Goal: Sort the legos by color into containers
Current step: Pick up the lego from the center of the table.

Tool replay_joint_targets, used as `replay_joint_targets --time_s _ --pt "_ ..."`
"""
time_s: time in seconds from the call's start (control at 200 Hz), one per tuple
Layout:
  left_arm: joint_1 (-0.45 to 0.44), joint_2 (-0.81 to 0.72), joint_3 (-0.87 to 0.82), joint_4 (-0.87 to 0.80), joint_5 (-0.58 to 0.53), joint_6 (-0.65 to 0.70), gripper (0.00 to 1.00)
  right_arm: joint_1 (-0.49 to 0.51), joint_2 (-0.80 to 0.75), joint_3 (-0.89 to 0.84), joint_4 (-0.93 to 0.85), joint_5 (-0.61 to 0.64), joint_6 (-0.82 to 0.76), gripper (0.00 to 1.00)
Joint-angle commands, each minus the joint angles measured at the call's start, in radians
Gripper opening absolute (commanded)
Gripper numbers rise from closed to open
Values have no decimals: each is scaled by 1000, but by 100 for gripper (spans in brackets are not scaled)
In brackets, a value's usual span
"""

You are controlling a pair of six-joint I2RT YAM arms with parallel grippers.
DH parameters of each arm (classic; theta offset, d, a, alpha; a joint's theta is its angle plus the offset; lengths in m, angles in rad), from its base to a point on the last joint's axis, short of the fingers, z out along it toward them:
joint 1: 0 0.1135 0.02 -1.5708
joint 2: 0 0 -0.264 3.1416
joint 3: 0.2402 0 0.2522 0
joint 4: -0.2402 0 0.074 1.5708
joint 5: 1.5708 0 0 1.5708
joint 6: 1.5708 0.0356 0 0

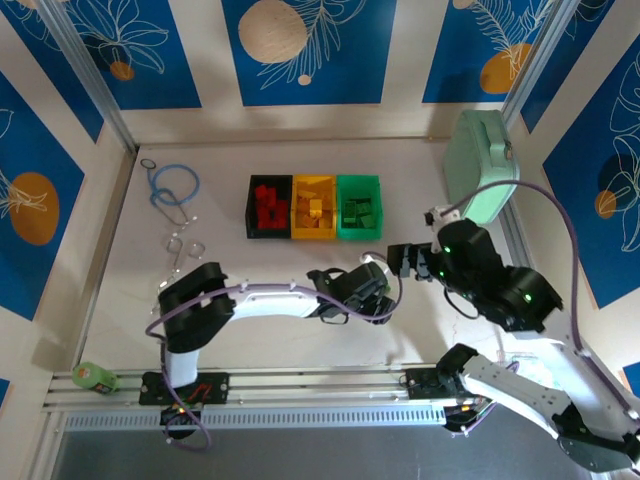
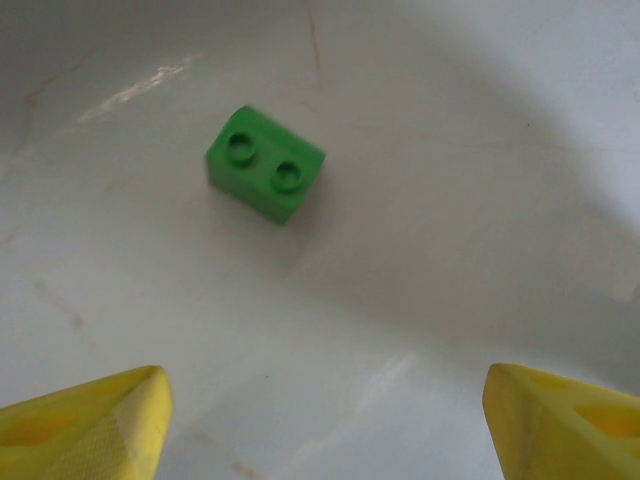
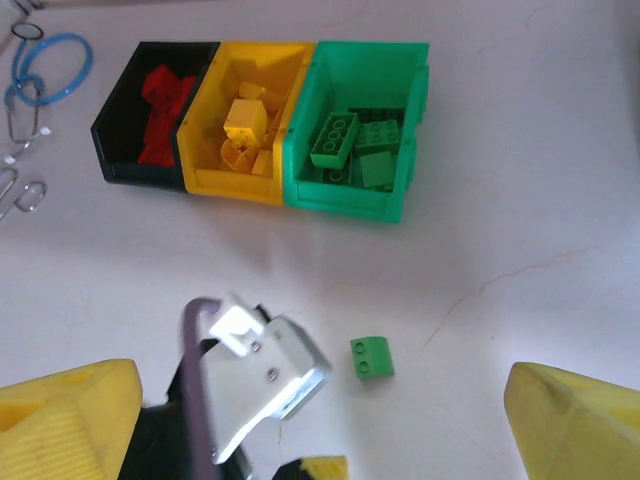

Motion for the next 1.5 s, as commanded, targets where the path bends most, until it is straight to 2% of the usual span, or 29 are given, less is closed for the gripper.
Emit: replay_joint_targets --time_s 0.0,0.32,0.735,0.861,1.021,1.096,1.306,1.496 --pt "14 61 81 -27 59 42 81 5 -70 -36 -60 33 5 95" --pt "57 201 255 -154 36 61 77 5 -333 -189 -5 -62 -74 98" --pt "78 306 352 -192 33 56 70 -12 -377 -204 4 -68 -88 99" --pt "82 327 375 -197 32 57 62 -20 -382 -208 9 -88 -89 99" --pt "86 327 380 -206 20 54 42 -32 -392 -207 12 -99 -93 99" --pt "86 316 377 -211 15 58 36 -44 -410 -213 24 -119 -100 99" --pt "91 254 364 -221 -18 71 31 -84 -436 -220 35 -142 -105 99" --pt "151 172 363 -210 -15 83 31 -100 -442 -221 35 -146 -107 99"
